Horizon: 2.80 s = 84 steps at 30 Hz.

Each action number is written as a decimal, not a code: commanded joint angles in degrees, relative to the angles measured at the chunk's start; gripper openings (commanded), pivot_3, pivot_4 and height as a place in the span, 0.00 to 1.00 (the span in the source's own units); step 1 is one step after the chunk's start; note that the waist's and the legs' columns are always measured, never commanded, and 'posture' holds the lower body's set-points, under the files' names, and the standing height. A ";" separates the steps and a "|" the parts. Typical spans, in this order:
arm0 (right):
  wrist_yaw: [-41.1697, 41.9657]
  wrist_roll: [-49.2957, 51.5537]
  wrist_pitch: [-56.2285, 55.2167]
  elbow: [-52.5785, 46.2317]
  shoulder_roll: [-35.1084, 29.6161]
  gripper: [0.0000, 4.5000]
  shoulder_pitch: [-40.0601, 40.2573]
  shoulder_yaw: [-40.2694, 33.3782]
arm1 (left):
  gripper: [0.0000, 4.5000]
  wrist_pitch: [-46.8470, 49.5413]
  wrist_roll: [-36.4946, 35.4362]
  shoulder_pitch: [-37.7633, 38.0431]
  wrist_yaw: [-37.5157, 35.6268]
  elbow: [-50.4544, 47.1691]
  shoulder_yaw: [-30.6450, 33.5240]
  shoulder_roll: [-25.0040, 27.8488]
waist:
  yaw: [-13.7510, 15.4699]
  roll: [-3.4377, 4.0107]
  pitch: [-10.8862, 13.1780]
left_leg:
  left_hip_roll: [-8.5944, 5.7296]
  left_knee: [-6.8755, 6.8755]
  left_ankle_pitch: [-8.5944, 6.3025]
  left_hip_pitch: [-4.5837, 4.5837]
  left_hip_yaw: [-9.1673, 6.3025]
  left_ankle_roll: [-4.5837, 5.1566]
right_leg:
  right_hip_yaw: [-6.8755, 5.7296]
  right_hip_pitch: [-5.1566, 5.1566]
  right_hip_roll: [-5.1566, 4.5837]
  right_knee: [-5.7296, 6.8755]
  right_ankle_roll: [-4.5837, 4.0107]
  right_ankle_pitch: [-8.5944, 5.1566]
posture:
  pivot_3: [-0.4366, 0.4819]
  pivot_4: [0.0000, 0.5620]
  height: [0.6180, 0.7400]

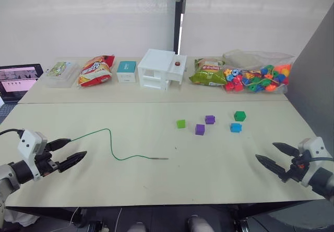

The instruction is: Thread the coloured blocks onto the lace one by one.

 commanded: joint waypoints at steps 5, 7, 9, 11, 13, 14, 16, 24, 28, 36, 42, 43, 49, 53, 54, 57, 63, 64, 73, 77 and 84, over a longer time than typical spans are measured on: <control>2.65 4.23 2.03 -4.32 -0.67 0.99 -1.23 -0.29 | 1.00 4.79 -2.68 -5.65 -0.69 -6.20 -5.26 0.41 | 0.33 0.00 0.00 | -0.01 0.02 0.00 -0.01 0.00 0.00 | 0.00 0.03 -0.01 0.00 0.00 0.00 | 0.48 0.27 1.00; 4.26 5.70 3.37 -5.71 -0.99 0.99 -2.69 1.36 | 1.00 6.41 -3.10 -8.74 -2.07 -7.42 -8.83 0.41 | 0.23 0.00 0.00 | -0.01 0.03 0.00 0.00 0.00 0.00 | 0.00 0.04 -0.01 0.00 0.00 0.00 | 0.48 0.27 1.00; 6.36 6.18 4.39 -7.62 -1.94 0.99 -3.99 3.99 | 1.00 7.33 -2.72 -12.83 -3.91 -8.62 -14.05 -0.23 | 0.12 0.00 0.00 | -0.01 0.03 0.00 0.00 0.00 0.00 | -0.01 0.04 0.00 0.03 0.00 0.00 | 0.48 0.27 1.00; 8.21 7.10 6.56 -10.13 -3.32 0.99 -4.59 6.38 | 1.00 7.96 -0.28 -16.99 -5.24 -9.87 -20.90 -0.63 | 0.11 0.02 0.00 | -0.02 0.03 0.00 0.00 0.00 0.00 | 0.00 0.03 0.00 0.05 0.00 0.00 | 0.48 0.27 1.00; 9.34 7.53 8.08 -12.07 -4.44 0.99 -5.43 8.25 | 1.00 6.97 1.93 -20.38 -7.31 -10.06 -26.27 -1.10 | 0.10 0.01 0.00 | -0.03 0.04 0.00 -0.01 0.00 0.00 | 0.00 0.03 0.00 0.05 0.00 0.00 | 0.48 0.27 1.00; 9.76 7.78 8.77 -12.92 -4.96 0.99 -5.81 9.05 | 1.00 6.29 2.77 -21.95 -8.46 -9.80 -28.46 -1.52 | 0.10 0.01 0.00 | -0.04 0.05 0.00 -0.02 -0.01 0.00 | -0.01 0.03 0.00 0.05 0.01 0.01 | 0.48 0.27 1.00; 10.78 7.46 9.72 -14.66 -6.36 0.99 -6.37 11.15 | 1.00 5.86 5.81 -26.49 -10.87 -8.02 -34.45 -2.54 | 0.09 0.01 0.00 | -0.04 0.06 0.00 -0.02 -0.02 0.00 | -0.01 0.02 0.01 0.06 0.01 0.01 | 0.48 0.27 1.00; 9.37 6.20 10.44 -18.99 -7.34 0.99 -9.50 15.42 | 1.00 1.25 17.70 -40.09 -18.62 5.19 -48.61 -4.78 | -0.06 -0.02 0.02 | -0.06 0.13 0.00 -0.04 -0.03 0.01 | 0.00 0.01 0.05 0.08 0.01 0.00 | 0.48 0.27 1.00; 5.76 8.05 11.91 -23.23 -5.85 0.99 -8.85 14.40 | 1.00 -1.63 21.43 -42.17 -19.28 9.00 -51.78 -7.40 | 0.12 -0.02 0.02 | -0.06 0.17 0.00 -0.07 -0.05 0.01 | -0.01 0.01 0.04 0.09 0.01 0.00 | 0.48 0.27 1.00; 2.31 10.12 13.60 -26.64 -4.11 0.99 -6.18 12.69 | 1.00 -1.55 25.90 -42.53 -19.13 10.66 -54.16 -11.13 | 1.35 -0.03 0.02 | -0.11 0.28 -0.01 -0.08 -0.07 0.02 | -0.01 0.11 0.01 0.06 0.02 0.01 | 0.48 0.27 1.00; 1.21 10.42 13.16 -26.88 -3.72 1.00 -6.23 12.24 | 0.67 -1.77 26.90 -40.87 -19.61 12.00 -54.74 -12.50 | 1.39 -0.02 0.01 | -0.09 0.27 -0.02 0.08 -0.07 0.04 | -0.02 0.33 0.02 0.02 0.03 0.00 | 0.48 0.27 1.00; 1.17 10.35 13.07 -26.85 -3.71 1.00 -6.27 12.17 | 0.59 -2.24 27.27 -40.72 -19.59 12.58 -54.86 -12.69 | 1.39 -0.02 0.01 | -0.09 0.27 -0.02 0.09 -0.08 0.04 | -0.02 0.35 0.02 0.02 0.03 0.00 | 0.48 0.27 1.00; 0.84 9.98 12.46 -26.08 -3.39 1.00 -6.65 12.12 | 0.16 -2.95 27.38 -39.97 -19.54 13.71 -54.93 -14.84 | 1.37 0.01 -0.01 | -0.09 0.24 -0.13 0.42 -0.12 0.24 | -0.05 0.85 0.03 -0.14 0.07 -0.03 | 0.48 0.27 1.00; 0.23 9.92 12.29 -25.95 -2.73 1.00 -7.08 12.42 | 0.00 -3.02 27.74 -39.87 -18.82 14.53 -54.57 -15.91 | 1.51 0.04 -0.05 | -0.09 0.24 -0.14 0.49 -0.15 0.25 | -0.07 0.92 0.03 -0.35 0.10 -0.04 | 0.48 0.27 1.00; 0.13 9.82 12.29 -25.94 -2.54 1.00 -7.14 12.57 | 0.00 -2.78 27.28 -39.88 -18.89 14.36 -54.15 -16.09 | 1.56 0.06 -0.06 | -0.09 0.25 -0.14 0.49 -0.15 0.26 | -0.07 0.94 0.03 -0.38 0.10 -0.04 | 0.48 0.27 1.00; -0.09 9.47 12.12 -25.87 -1.96 1.00 -6.89 12.91 | 0.00 -1.66 26.27 -40.42 -19.12 13.57 -52.75 -16.16 | 1.62 0.06 -0.07 | -0.10 0.25 -0.14 0.47 -0.16 0.25 | -0.08 0.94 0.02 -0.40 0.10 -0.04 | 0.48 0.27 1.00; -1.56 8.32 11.69 -24.66 -0.05 1.00 -6.90 13.53 | 0.00 -1.45 26.18 -42.52 -19.29 13.78 -50.56 -15.11 | 1.52 0.06 -0.06 | -0.09 0.25 -0.14 0.45 -0.18 0.25 | -0.09 0.92 0.03 -0.41 0.10 -0.04 | 0.48 0.27 1.00; -2.37 7.83 11.67 -24.28 0.55 1.00 -6.62 13.50 | 0.00 -0.86 25.75 -42.58 -19.91 12.86 -50.04 -14.27 | 1.49 0.06 -0.06 | -0.09 0.25 -0.14 0.45 -0.17 0.25 | -0.09 0.91 0.03 -0.41 0.10 -0.04 | 0.48 0.27 1.00; -20.36 0.77 11.45 -20.92 11.91 1.00 -5.79 13.03 | 0.00 4.66 21.96 -39.13 -20.97 2.14 -44.85 -5.02 | 0.70 0.06 -0.02 | -0.04 0.19 -0.14 0.34 -0.24 0.26 | -0.11 0.74 0.08 -0.37 0.09 -0.04 | 0.48 0.27 1.00; -29.69 -5.74 10.04 -18.03 17.71 1.00 -7.59 13.71 | 0.00 7.26 19.96 -36.87 -19.69 -3.20 -41.96 -2.88 | 0.83 0.10 0.00 | -0.06 0.20 -0.14 0.27 -0.25 0.25 | -0.12 0.69 0.04 -0.37 0.09 -0.04 | 0.48 0.27 1.00; -41.42 -14.59 8.83 -9.84 24.37 1.00 -16.01 15.32 | 0.00 11.13 18.01 -32.84 -15.84 -10.36 -39.08 -1.20 | 0.16 0.16 0.02 | -0.04 0.14 -0.14 0.21 -0.23 0.25 | -0.10 0.54 0.06 -0.32 0.09 -0.03 | 0.48 0.27 1.00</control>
